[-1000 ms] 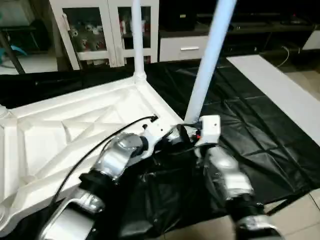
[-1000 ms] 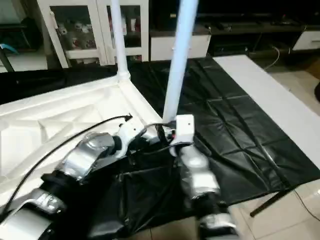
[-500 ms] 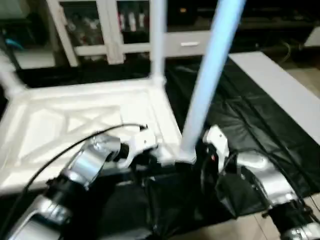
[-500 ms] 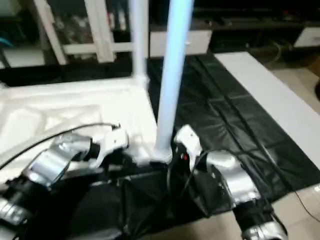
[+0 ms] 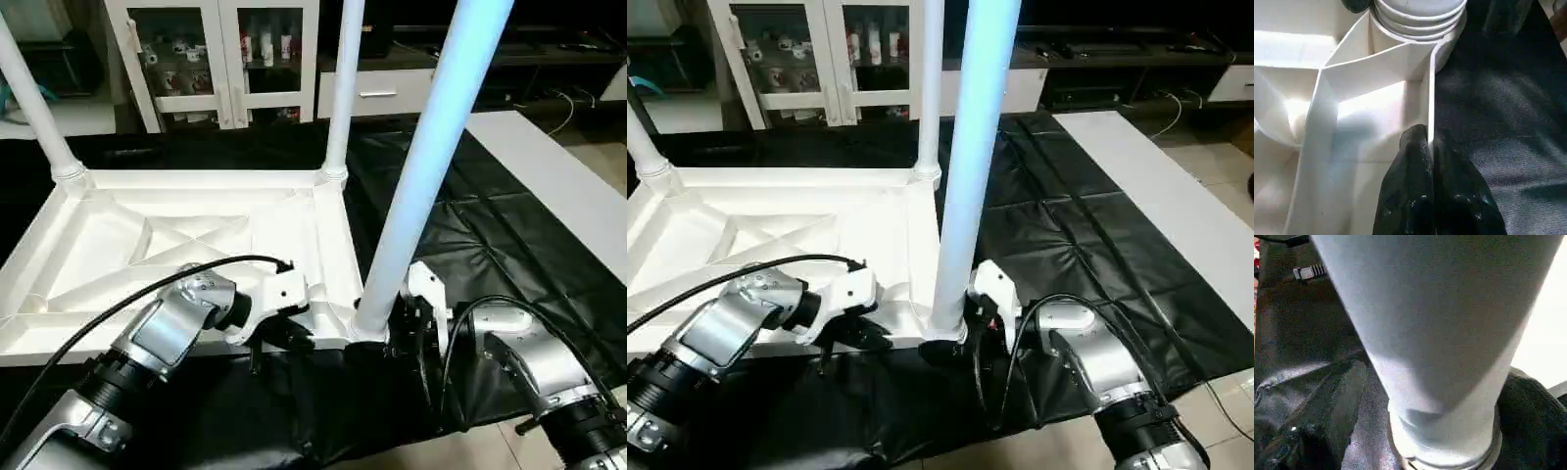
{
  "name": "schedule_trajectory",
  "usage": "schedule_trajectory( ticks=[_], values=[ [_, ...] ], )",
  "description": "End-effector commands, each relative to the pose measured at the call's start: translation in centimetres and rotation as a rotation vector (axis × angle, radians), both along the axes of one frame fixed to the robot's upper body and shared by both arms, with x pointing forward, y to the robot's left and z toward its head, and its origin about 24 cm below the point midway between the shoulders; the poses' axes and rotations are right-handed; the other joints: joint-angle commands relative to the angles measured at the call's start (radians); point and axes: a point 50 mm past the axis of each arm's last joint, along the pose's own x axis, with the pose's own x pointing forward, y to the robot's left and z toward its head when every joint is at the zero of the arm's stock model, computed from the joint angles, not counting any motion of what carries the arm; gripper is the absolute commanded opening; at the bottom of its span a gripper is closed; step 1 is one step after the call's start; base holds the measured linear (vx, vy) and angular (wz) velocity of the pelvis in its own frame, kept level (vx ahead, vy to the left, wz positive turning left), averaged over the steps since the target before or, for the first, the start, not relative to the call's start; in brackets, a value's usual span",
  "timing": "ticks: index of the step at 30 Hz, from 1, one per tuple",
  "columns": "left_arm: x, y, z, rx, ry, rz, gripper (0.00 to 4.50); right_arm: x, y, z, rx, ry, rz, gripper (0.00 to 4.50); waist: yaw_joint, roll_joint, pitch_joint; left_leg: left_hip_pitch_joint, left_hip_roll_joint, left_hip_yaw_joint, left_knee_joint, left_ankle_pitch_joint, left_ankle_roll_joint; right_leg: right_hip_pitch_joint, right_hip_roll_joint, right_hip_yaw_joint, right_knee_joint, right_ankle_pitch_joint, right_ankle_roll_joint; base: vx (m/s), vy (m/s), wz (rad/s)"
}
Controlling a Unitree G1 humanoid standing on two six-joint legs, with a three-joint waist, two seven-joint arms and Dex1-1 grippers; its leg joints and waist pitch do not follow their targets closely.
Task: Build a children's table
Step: Rotate leg to tighten
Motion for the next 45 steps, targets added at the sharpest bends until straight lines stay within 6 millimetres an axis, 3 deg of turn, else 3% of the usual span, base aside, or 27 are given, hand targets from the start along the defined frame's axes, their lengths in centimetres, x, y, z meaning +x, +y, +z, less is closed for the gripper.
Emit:
schedule_trajectory(
  ticks=[1,5,13,23,25,26,28,29,31,33,35,37,38,39,40,41,43,44,45],
  values=[
    [-2.1,-0.3,-3.4,0.092,0.157,-0.038,0.0,-0.4,0.7,0.3,0.004,0.006,0.059,3.7,-0.001,-0.008,-0.037,0.006,0.054,-0.021,-0.062,-0.122,0.063,0.028,-0.063,0.046,-0.054,-0.055,-0.248,0.0,0.0,0.0],
    [-2.2,-0.2,-3.4,0.097,0.157,-0.036,0.0,-0.3,0.5,0.3,-0.008,0.005,0.064,3.3,0.001,-0.008,-0.036,0.009,0.055,-0.021,-0.064,-0.153,0.052,0.026,-0.064,0.046,-0.06,-0.107,-0.241,0.0,0.0,0.0],
    [-2.1,-0.2,-3.4,0.1,0.154,-0.032,0.0,-0.2,0.4,0.0,-0.031,0.003,0.065,2.67,0.006,-0.009,-0.039,0.008,0.054,-0.02,-0.06,-0.121,0.059,0.028,-0.063,0.046,-0.054,-0.07,-0.242,0.0,0.0,0.0],
    [-1.4,-0.1,-3.5,0.101,0.124,0.034,0.0,-0.2,0.3,-0.6,-0.05,0.001,0.039,2.61,0.006,-0.009,-0.039,0.009,0.053,-0.02,-0.058,-0.116,0.063,0.028,-0.062,0.045,-0.053,-0.063,-0.247,0.0,0.0,0.0],
    [-0.6,-0.4,-3.4,0.08,0.075,0.112,0.0,0.7,0.4,-0.9,-0.048,-0.025,-0.083,2.61,0.005,-0.008,-0.035,0.007,0.054,-0.019,-0.061,-0.14,0.058,0.025,-0.064,0.046,-0.059,-0.101,-0.245,0.0,0.0,0.0],
    [0.1,-0.6,-3.3,0.066,0.041,0.174,0.0,1.5,0.5,-1.3,-0.049,-0.04,-0.199,2.61,0.003,-0.008,-0.029,0.01,0.053,-0.021,-0.068,-0.215,0.026,0.02,-0.067,0.046,-0.073,-0.23,-0.223,0.0,0.0,0.0],
    [0.5,-0.7,-3.3,0.062,0.021,0.199,0.0,1.9,0.5,-1.6,-0.051,-0.037,-0.26,2.61,0.001,-0.009,-0.029,0.018,0.053,-0.026,-0.073,-0.281,-0.011,0.016,-0.072,0.046,-0.086,-0.352,-0.188,-0.026,-0.004,0.0],
    [1.2,-1.1,-3.2,0.048,-0.012,0.262,0.0,2.4,0.7,-2.3,-0.055,-0.022,-0.38,2.6,-0.007,-0.012,-0.026,0.016,0.051,-0.03,-0.076,-0.307,-0.025,0.016,-0.071,0.047,-0.089,-0.392,-0.164,0.0,0.0,0.0],
    [1.9,-1.6,-3.1,0.024,-0.042,0.337,0.0,2.7,1.1,-3.0,-0.054,0.001,-0.493,2.59,-0.011,-0.009,-0.025,0.013,0.051,-0.035,-0.081,-0.334,-0.035,0.017,-0.07,0.044,-0.093,-0.428,-0.144,-0.026,0.004,-0.03],
    [2.6,-2.2,-3.0,0.009,-0.074,0.395,0.0,3.0,1.4,-3.8,-0.059,0.035,-0.619,2.59,-0.017,-0.01,-0.025,0.022,0.05,-0.038,-0.081,-0.38,-0.041,0.008,-0.072,0.043,-0.103,-0.495,-0.112,-0.026,0.004,-0.03],
    [3.2,-2.7,-2.8,-0.007,-0.107,0.447,0.0,3.3,1.6,-4.4,-0.082,0.043,-0.732,2.59,-0.023,-0.007,-0.024,0.019,0.049,-0.043,-0.086,-0.404,-0.05,0.008,-0.072,0.039,-0.109,-0.526,-0.095,0.0,0.0,0.0],
    [3.7,-3.4,-2.7,-0.029,-0.128,0.49,0.0,4.0,1.9,-4.9,-0.088,0.049,-0.883,2.59,-0.028,-0.004,-0.024,0.014,0.047,-0.046,-0.089,-0.407,-0.056,0.008,-0.07,0.039,-0.11,-0.52,-0.083,0.0,0.0,0.0],
    [3.7,-3.4,-2.7,-0.029,-0.128,0.49,0.0,4.0,1.9,-4.9,-0.088,0.049,-0.883,2.59,-0.028,-0.004,-0.026,0.019,0.047,-0.047,-0.089,-0.415,-0.06,0.004,-0.071,0.039,-0.111,-0.515,-0.084,0.0,0.0,0.0],
    [4.2,-4.1,-2.5,-0.044,-0.173,0.524,0.0,4.8,2.1,-4.8,-0.042,0.066,-1.085,2.59,-0.029,0.0,-0.026,0.021,0.047,-0.048,-0.09,-0.429,-0.06,0.003,-0.071,0.039,-0.112,-0.505,-0.084,0.0,0.0,0.0],
    [4.4,-4.3,-2.4,-0.051,-0.197,0.539,0.0,5.0,2.2,-4.8,-0.029,0.074,-1.154,2.59,-0.035,0.004,-0.026,0.021,0.045,-0.047,-0.09,-0.437,-0.06,-0.004,-0.071,0.041,-0.113,-0.5,-0.091,0.0,0.0,0.0],
    [4.8,-4.9,-2.1,-0.069,-0.253,0.57,0.0,5.4,2.3,-4.6,-0.004,0.082,-1.323,2.59,-0.038,0.0,-0.027,0.021,0.044,-0.048,-0.091,-0.435,-0.065,-0.001,-0.069,0.039,-0.112,-0.481,-0.092,0.0,0.0,0.0],
    [4.9,-5.2,-2.1,-0.074,-0.269,0.578,0.0,5.5,2.5,-4.5,0.001,0.082,-1.376,2.59,-0.038,0.003,-0.03,0.029,0.044,-0.047,-0.091,-0.437,-0.065,-0.003,-0.065,0.038,-0.112,-0.444,-0.094,0.0,0.0,0.0],
    [5.0,-5.5,-2.0,-0.085,-0.277,0.588,0.0,5.8,3.4,-4.2,-0.004,0.053,-1.368,2.59,-0.036,0.005,-0.03,0.026,0.044,-0.044,-0.092,-0.415,-0.052,-0.004,-0.063,0.044,-0.107,-0.372,-0.11,0.0,0.0,0.0],
    [5.1,-5.7,-2.0,-0.091,-0.278,0.592,0.0,6.0,4.2,-3.8,-0.004,0.03,-1.337,2.59,-0.038,0.002,-0.028,0.023,0.044,-0.042,-0.092,-0.409,-0.048,-0.004,-0.062,0.045,-0.107,-0.359,-0.115,0.0,0.0,0.0]
  ],
)
